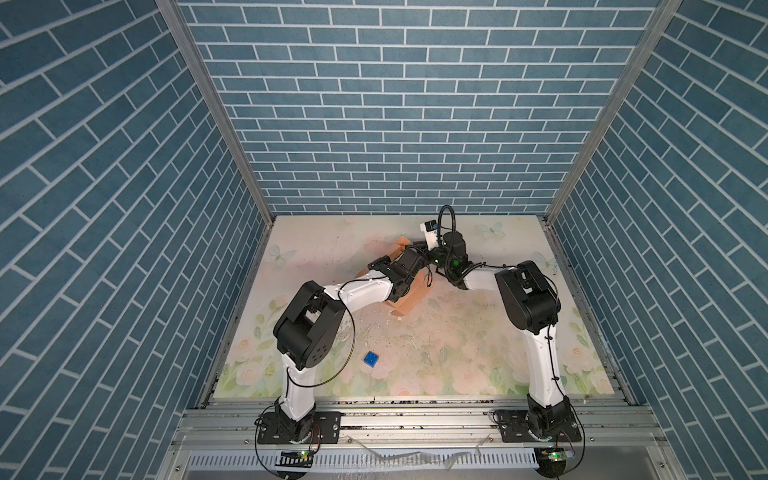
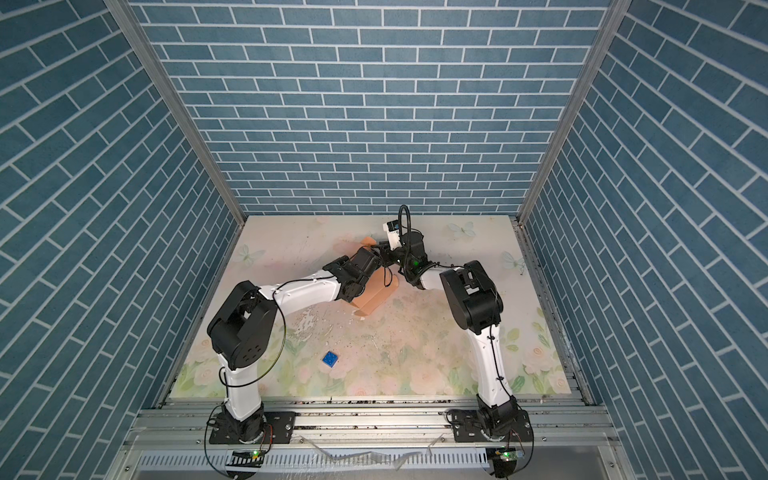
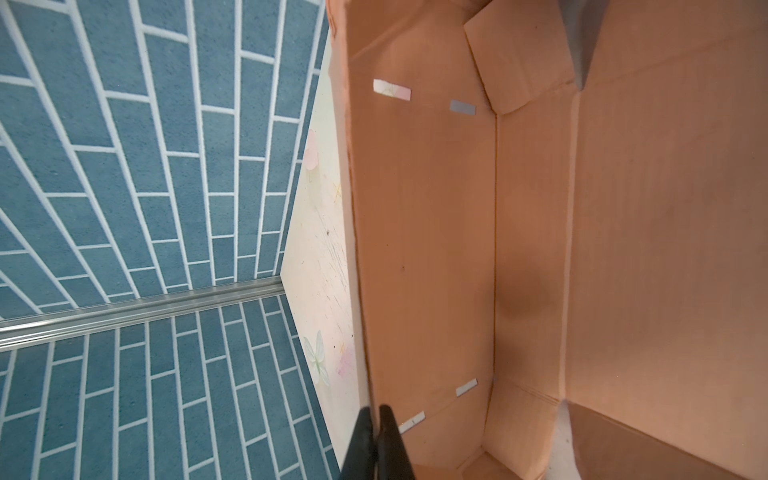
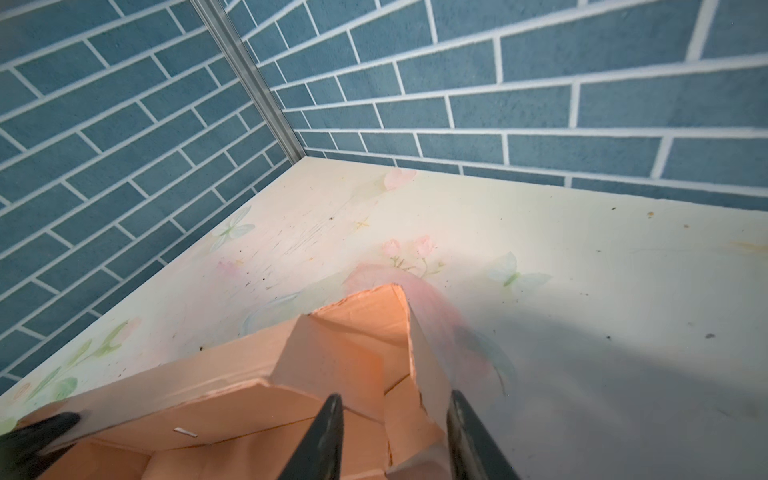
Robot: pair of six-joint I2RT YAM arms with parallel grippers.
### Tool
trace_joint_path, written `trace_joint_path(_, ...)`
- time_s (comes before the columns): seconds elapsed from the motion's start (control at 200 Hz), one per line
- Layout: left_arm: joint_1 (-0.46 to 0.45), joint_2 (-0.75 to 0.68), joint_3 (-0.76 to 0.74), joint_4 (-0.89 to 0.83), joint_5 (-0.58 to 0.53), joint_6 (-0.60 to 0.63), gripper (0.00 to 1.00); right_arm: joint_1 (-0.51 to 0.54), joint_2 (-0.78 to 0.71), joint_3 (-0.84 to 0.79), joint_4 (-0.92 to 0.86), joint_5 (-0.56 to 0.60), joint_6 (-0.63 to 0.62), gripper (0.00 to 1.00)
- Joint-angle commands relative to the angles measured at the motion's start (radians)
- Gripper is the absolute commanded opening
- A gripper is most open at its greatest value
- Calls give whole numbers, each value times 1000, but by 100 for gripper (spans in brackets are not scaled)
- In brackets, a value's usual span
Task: Fold the paper box
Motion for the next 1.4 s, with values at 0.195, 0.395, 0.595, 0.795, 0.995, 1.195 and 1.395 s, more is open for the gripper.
trace_joint_path(0.195,-8,-2,-8,-37,51,-3,6,18,6,31,-78,9,-5,42)
trace_joint_path(0.395,-9,5,-4,-42,52,-6,6,0,-36,-43,9,38,73,41)
trace_joint_path(0.595,-9,1,-5,-43,52,-7,6,-44,-97,-127,122,31,241,40)
trace_joint_path(0.795,-12,-1,-4,-46,50,-6,6,-70,-145,-222,242,39,479,38)
trace_joint_path(0.995,-20,1,-8,-38,36,5,6,-73,-164,-269,292,71,684,38)
trace_joint_path(1.195,-29,11,-7,-33,28,10,6,-71,-95,-257,410,43,932,37)
trace_joint_path(1.395,-29,13,-6,-33,26,10,6,-58,-52,-234,442,31,1063,37)
